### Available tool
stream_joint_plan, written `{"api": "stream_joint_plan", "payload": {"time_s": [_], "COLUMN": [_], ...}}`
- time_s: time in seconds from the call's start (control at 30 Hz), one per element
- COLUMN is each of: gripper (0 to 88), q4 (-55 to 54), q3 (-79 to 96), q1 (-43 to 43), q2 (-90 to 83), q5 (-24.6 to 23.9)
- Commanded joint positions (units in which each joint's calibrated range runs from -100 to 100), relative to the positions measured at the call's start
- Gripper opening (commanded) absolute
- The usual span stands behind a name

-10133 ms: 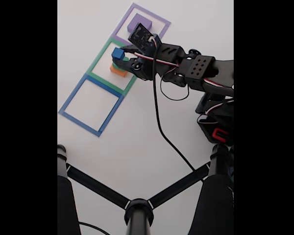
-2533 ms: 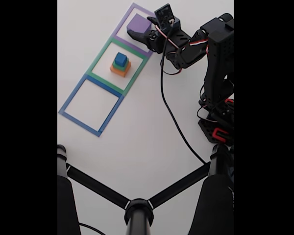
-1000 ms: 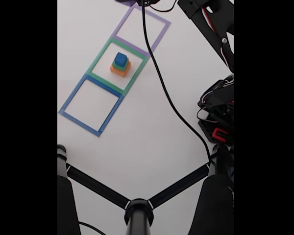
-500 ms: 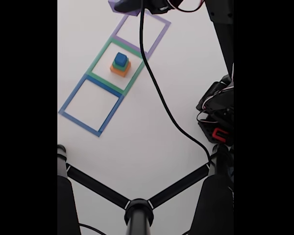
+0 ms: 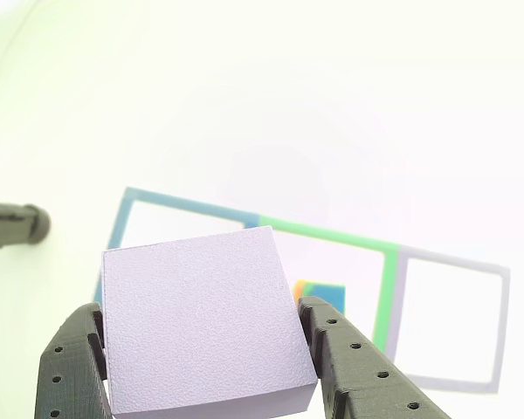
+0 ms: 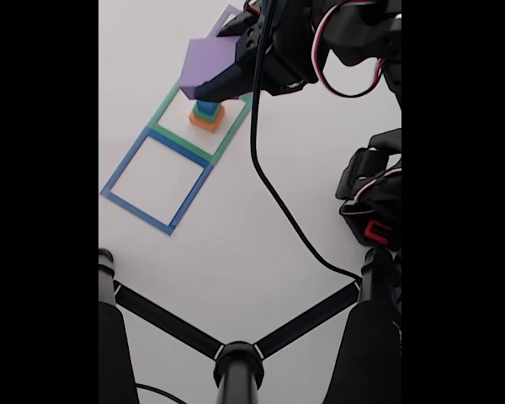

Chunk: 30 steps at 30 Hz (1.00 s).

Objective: Tower of hanoi

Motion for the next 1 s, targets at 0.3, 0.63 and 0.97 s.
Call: {"api": "stream_joint_plan", "payload": {"time_s": [0.3,0.63,0.97], "gripper": [14.4,14.6,14.5], "q4": [-31.85,-63.18,-90.45], "q3": [46.52,76.33,87.14], "q1": [-9.06,-11.5,-10.73], "q2": [-17.56,-18.36,-4.82], "q5": [0.0,0.0,0.0]}}
